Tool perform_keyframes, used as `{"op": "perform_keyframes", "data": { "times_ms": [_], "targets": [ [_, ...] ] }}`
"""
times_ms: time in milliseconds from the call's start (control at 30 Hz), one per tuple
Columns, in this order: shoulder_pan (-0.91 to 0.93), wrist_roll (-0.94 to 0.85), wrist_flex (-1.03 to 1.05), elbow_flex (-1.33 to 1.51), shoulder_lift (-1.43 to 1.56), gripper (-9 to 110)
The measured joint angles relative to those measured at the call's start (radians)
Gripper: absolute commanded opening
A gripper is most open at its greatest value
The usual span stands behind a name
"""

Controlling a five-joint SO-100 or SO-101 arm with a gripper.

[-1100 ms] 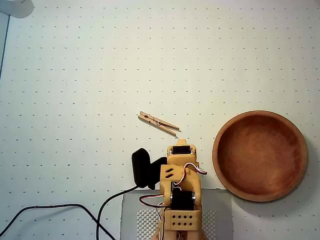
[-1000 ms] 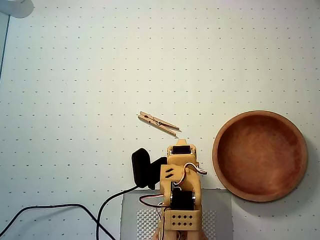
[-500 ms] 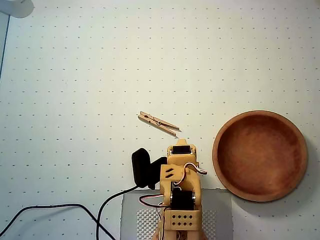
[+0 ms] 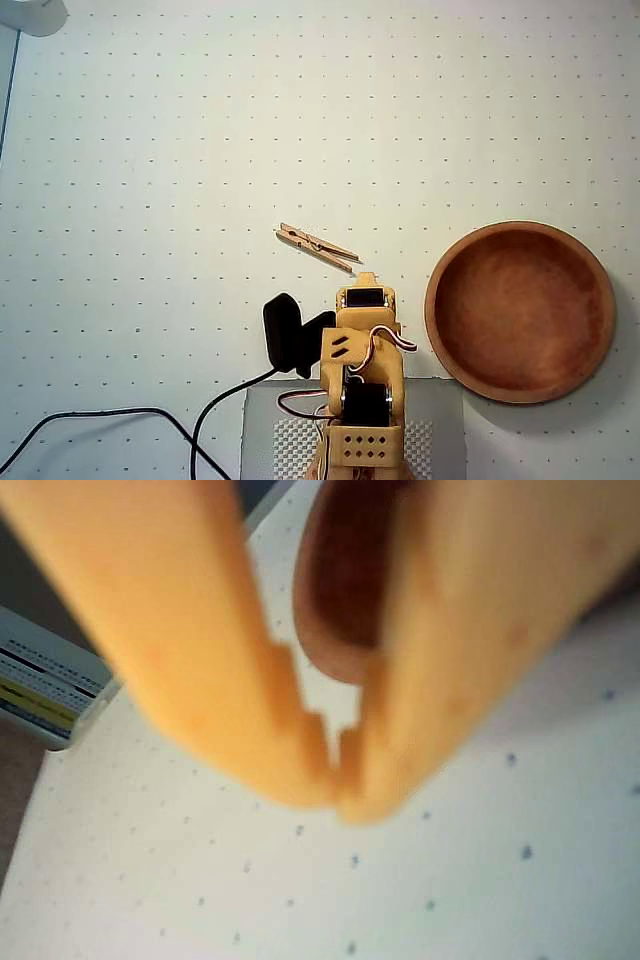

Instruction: Grasp a clothespin and put it in the bowl.

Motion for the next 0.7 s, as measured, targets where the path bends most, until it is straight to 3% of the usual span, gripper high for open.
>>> {"op": "perform_keyframes", "data": {
  "times_ms": [300,700],
  "targets": [
    [-0.003,-0.247,0.204,-0.515,-0.040,-3],
    [-0.003,-0.678,0.396,-1.114,-0.652,-3]
  ]
}}
